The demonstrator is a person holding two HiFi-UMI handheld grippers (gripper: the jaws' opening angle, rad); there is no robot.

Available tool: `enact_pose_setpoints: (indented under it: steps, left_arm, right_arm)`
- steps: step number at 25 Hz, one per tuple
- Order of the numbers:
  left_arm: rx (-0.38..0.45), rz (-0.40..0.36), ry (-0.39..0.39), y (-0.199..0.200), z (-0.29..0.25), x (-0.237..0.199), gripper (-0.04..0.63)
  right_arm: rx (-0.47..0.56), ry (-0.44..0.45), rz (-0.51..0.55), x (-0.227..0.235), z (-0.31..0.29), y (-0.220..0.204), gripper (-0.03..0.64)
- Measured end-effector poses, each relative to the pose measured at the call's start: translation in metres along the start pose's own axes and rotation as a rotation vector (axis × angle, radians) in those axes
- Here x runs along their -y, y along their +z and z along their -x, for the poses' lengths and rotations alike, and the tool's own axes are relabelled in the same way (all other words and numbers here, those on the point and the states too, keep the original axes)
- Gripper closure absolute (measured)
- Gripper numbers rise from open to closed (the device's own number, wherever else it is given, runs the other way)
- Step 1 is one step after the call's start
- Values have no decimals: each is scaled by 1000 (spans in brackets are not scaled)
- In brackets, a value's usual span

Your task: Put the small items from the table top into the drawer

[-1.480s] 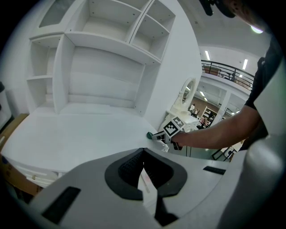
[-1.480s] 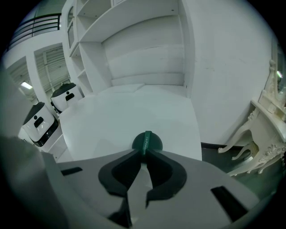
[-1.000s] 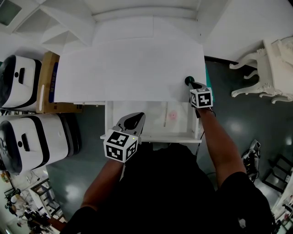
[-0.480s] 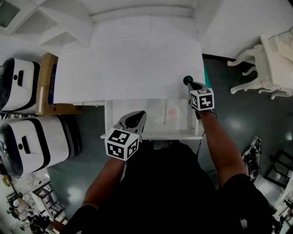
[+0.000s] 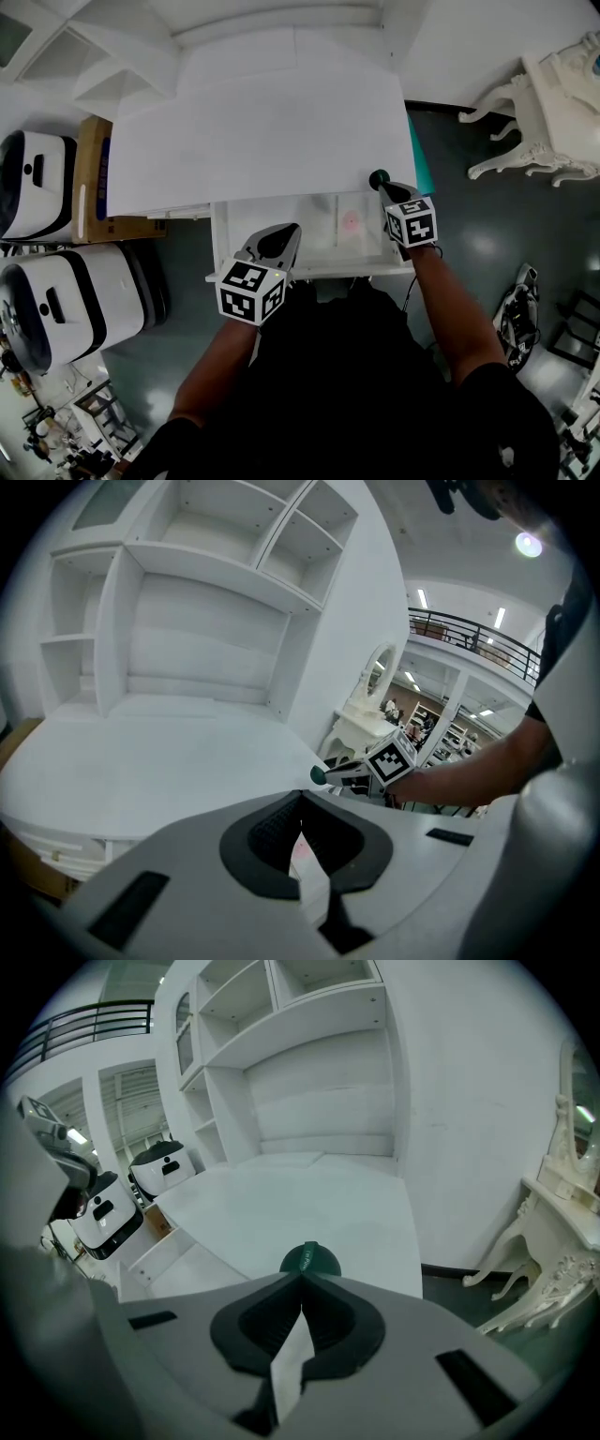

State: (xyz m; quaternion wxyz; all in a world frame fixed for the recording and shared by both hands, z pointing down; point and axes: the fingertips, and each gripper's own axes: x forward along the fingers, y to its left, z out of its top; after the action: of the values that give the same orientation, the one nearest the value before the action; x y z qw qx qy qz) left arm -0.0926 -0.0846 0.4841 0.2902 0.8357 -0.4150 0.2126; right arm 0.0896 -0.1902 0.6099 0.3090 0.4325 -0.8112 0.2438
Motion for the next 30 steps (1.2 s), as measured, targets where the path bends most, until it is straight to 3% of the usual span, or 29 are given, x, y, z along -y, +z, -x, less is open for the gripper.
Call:
enact_pose_setpoints:
  steps: [8,14,24,30]
  left_arm:
    - [-2,-13,-17,0,-1,9,592]
    - [-11,-11,-12,-4,0,10,592]
    - [-34,12,15,-16,4,4,592]
    - [-45,29,28,-21,5,1,592]
  right_arm:
    - [-42,53,-9,-29,20,-34,589]
    - [-167,62,-75,-32,1,-85,589]
    - [-409,4,12,-26,-48,-132,588]
    - [-473,-8,-20,-24,-64,-148,588]
